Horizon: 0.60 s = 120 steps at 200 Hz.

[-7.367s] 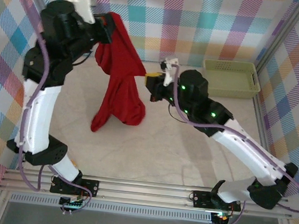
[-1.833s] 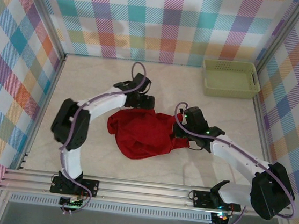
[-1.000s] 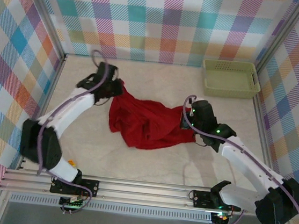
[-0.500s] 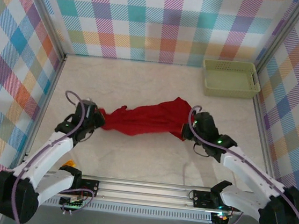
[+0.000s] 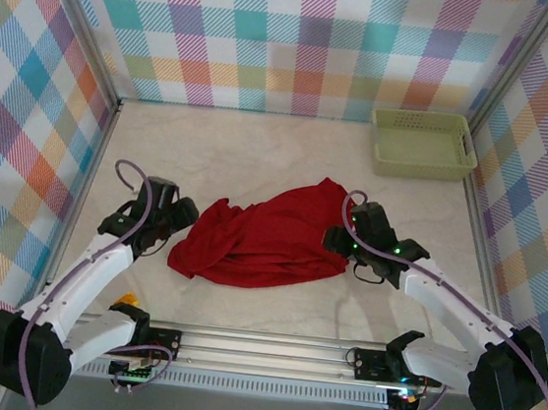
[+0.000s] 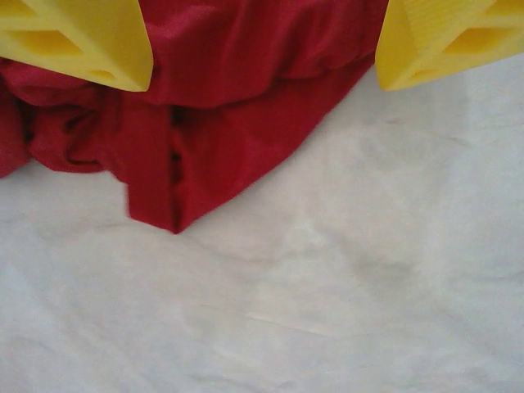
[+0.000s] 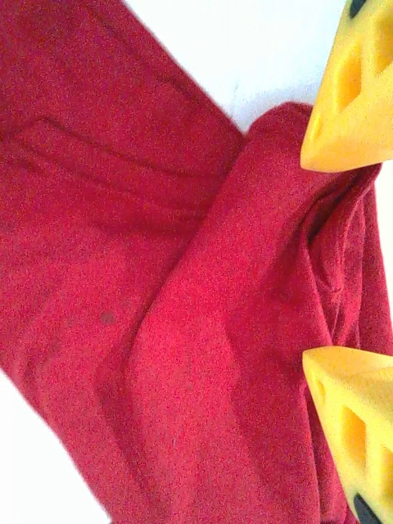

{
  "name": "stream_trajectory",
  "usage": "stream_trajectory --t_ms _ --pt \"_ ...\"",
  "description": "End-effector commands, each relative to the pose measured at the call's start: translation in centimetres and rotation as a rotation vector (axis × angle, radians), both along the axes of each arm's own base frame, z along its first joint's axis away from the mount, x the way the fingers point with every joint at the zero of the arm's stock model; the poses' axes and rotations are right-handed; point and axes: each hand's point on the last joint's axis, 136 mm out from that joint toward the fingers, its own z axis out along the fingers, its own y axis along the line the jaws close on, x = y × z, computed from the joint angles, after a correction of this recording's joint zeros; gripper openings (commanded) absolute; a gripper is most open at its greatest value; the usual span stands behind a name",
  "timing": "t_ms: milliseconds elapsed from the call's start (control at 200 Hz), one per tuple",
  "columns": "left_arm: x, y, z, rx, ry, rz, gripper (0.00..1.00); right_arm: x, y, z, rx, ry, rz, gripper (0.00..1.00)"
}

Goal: Fold the inside-out t-shirt

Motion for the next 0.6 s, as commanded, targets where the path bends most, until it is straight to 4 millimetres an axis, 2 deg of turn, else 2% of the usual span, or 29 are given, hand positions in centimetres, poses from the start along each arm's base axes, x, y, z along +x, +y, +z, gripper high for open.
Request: stream_trajectory --t_ms 0,55,105,255,385,495,595 --pt "0.5 -5.5 1.1 0.079 -0.024 -0.229 0.77 -0.4 1.2 -0.8 -0.031 0.028 0.096 0.59" --pt "0.3 -8.7 1.1 0.111 -0.033 -0.346 0.79 -0.7 1.8 -1.4 -0.029 0.045 0.121 0.59" --pt "-0.1 -11.1 0.4 0.127 -0.021 -0.426 0.79 -1.0 2.5 -2.2 -0.018 0.066 0.153 0.59" --pt "-1.3 -15.6 -2.6 0.175 0.028 -0.582 0.79 -1.9 4.6 -4.2 -0.004 0.122 0.234 0.61" --pt "-1.8 -15.9 -4.5 0.201 0.061 -0.575 0.81 -3.2 7.0 -5.6 0.020 0.136 0.350 0.64" --pt "-1.8 -15.6 -4.8 0.185 0.041 -0.554 0.87 -3.8 8.5 -6.2 -0.020 0.111 0.432 0.70" --pt "-1.8 -15.2 -5.1 0.198 0.044 -0.545 0.87 -4.0 9.0 -6.8 -0.066 0.083 0.475 0.75"
